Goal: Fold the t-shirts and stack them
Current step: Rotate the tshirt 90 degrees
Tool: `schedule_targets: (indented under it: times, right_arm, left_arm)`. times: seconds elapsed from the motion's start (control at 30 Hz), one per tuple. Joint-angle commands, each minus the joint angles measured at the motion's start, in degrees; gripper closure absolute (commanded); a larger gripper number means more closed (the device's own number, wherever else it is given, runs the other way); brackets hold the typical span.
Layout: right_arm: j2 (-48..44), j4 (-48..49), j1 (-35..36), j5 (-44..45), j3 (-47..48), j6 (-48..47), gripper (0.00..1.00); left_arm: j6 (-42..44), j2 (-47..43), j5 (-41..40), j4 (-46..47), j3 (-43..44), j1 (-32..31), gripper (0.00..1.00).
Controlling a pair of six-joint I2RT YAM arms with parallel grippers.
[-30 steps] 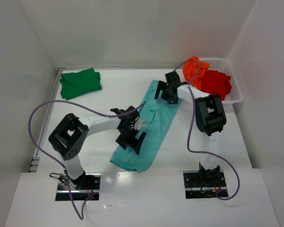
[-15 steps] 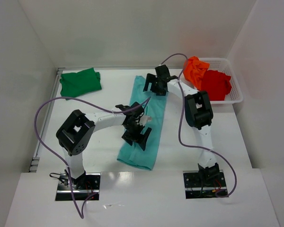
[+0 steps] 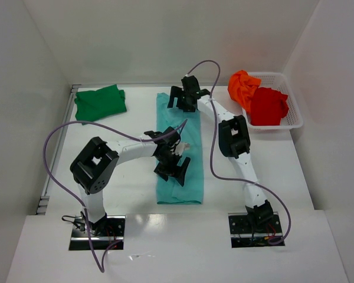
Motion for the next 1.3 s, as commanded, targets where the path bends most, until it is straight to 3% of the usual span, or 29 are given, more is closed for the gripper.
schedule_targets:
  times: [0.0,0.23,0.43,0.53,0.7,0.83,0.97,1.27]
  right_arm:
    - [2.1,-3.9,0.4,2.5,4.4,-1.6,0.0]
    - [-1.4,-3.8,-0.1,2.5,4.3,-1.6,0.0]
    - [-14.4,-1.2,-1.4,1.3,3.7,-3.1,0.0]
    - [-21.7,-0.1,-1.4,1.3,1.2,-4.3,0.0]
    - [-35.4,4.6,-1.4,2.9,-17.7,-4.3,0.0]
    - [-47.1,9.0,-1.4,4.1,-36.3,-2.1,0.0]
    - [-59.1,10.9,-0.9,2.8,-55.6,1.0,0.0]
    - [-73.2,9.8,2.6,3.7,-78.3,7.2,0.01]
  left_arm:
    - [-1.9,-1.5,-2.4,0.1,-2.5,-0.2,0.01]
    - [-3.3,-5.7,-4.4,-2.1,0.1,-0.2,0.01]
    - [-4.7,-13.8,-11.3,-4.1,7.5,-0.2,0.01]
    - [-6.6,-20.3,-17.3,0.9,6.4,-0.2,0.01]
    - [-9.6,-32.9,-25.5,8.5,-0.7,1.0,0.01]
    - [-13.8,-38.6,-22.5,15.3,-7.3,1.8,0.01]
    - [-15.9,-36.9,-20.4,13.6,-11.1,1.8,0.01]
    - [-21.4,-33.3,-20.5,15.8,-18.2,1.8,0.01]
